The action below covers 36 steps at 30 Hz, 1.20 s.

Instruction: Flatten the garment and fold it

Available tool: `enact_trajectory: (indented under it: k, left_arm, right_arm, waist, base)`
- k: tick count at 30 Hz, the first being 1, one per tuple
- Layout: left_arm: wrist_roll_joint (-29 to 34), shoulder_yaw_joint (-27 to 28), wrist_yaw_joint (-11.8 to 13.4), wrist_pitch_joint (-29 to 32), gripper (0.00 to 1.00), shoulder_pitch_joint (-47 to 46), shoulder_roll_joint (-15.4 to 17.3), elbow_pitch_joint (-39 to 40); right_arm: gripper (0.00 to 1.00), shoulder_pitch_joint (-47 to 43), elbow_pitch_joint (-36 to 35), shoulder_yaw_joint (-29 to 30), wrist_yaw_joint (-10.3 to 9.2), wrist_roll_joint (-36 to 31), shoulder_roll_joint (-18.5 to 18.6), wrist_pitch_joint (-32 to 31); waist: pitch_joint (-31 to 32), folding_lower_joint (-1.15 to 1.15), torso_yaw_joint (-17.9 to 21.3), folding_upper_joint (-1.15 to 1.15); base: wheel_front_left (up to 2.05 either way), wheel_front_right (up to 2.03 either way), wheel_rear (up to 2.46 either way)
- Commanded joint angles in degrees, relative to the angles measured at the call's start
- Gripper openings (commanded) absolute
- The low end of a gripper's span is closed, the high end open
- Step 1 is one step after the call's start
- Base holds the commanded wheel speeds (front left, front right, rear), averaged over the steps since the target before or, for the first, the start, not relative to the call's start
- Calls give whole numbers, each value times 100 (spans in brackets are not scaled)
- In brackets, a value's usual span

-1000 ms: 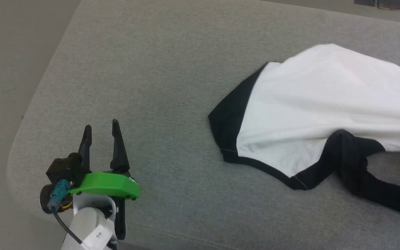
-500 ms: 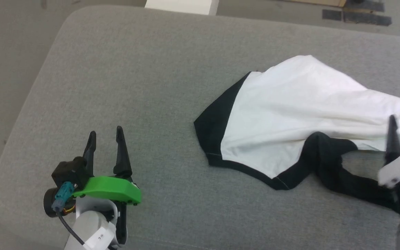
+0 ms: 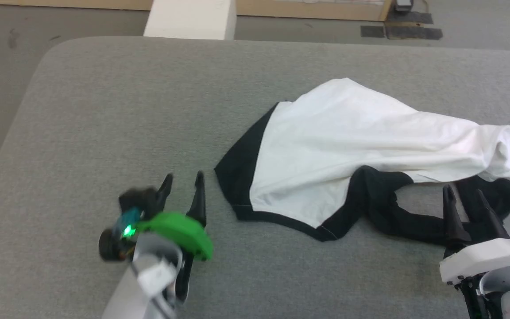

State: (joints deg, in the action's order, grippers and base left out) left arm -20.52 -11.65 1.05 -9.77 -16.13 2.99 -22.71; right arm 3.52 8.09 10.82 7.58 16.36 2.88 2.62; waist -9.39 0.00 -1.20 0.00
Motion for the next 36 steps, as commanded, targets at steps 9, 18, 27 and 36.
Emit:
enact_trajectory:
  k: [9, 18, 27, 36]
  left_arm:
    - [-179, -244, 18, 1579, 100, -1569, 23, -1417]
    - [-341, -600, -441, 3107, 0, -1938, 92, -2132]
    - [-4, -306, -6, 1143, 0, -2524, 337, -1499]
    - [229, -12, 459, -206, 0, -3178, 495, -1135]
  right_arm:
    - [100, 273, -153, -344, -9, 58, 0, 70]
    - [100, 384, -17, -471, -9, 166, 0, 187]
    - [100, 444, 50, -450, -9, 112, 0, 201]
    - [100, 432, 71, -511, -9, 91, 0, 153]
  waist:
    - [-471, 0, 429, 0]
    - [-605, 0, 592, 0]
    - [-551, 0, 365, 0]
    - [-386, 0, 33, 0]
  base:
    - [0, 0, 0]
    - [0, 0, 0]
    - [0, 0, 0]
    - [0, 0, 0]
